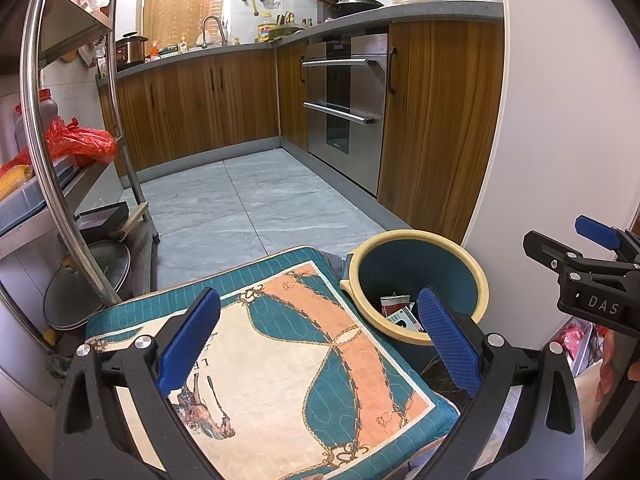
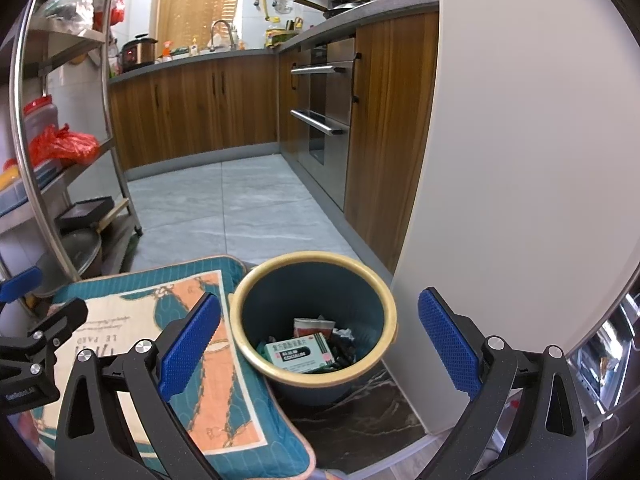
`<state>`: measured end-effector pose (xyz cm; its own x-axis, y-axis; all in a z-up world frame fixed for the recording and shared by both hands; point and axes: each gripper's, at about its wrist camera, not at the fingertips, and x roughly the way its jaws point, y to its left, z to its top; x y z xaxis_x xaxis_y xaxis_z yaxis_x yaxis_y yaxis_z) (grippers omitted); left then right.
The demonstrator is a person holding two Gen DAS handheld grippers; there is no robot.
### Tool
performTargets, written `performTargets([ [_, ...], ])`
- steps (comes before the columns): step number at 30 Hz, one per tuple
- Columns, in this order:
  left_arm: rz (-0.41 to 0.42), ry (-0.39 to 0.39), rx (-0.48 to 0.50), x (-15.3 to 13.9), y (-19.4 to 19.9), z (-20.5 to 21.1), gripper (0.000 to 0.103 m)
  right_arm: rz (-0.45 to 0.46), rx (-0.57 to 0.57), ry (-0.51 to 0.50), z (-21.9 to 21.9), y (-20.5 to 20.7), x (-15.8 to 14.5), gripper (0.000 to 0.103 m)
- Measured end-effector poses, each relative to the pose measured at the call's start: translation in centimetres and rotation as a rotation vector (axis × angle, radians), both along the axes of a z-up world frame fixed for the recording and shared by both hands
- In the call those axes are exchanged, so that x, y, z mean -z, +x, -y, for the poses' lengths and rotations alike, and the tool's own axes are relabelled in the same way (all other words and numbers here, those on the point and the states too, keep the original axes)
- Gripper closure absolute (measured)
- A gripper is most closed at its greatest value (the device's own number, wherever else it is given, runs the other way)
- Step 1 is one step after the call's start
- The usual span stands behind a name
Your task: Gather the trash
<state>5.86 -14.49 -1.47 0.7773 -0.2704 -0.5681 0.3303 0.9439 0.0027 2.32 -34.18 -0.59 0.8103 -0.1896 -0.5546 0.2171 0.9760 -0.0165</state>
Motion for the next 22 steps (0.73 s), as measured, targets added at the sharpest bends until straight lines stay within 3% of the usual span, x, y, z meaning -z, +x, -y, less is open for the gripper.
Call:
performTargets([
  [4, -0.005, -0.024, 0.036, 0.0, -0.1, -0.3, 0.005, -0.001, 0.0, 0.0, 0.1, 0.0, 0.1, 0.005],
  [11, 0.013, 0.017, 0.013, 0.0, -0.3, -0.1, 0.005, -0.003, 0.002, 0.0, 0.3, -0.1, 0.2, 0.005],
  [22, -0.029, -0.063, -0.048, -1.3, 1.0, -2.2, 0.005, -0.089, 0.037, -0.009, 0.7, 1.0, 1.8, 0.005],
])
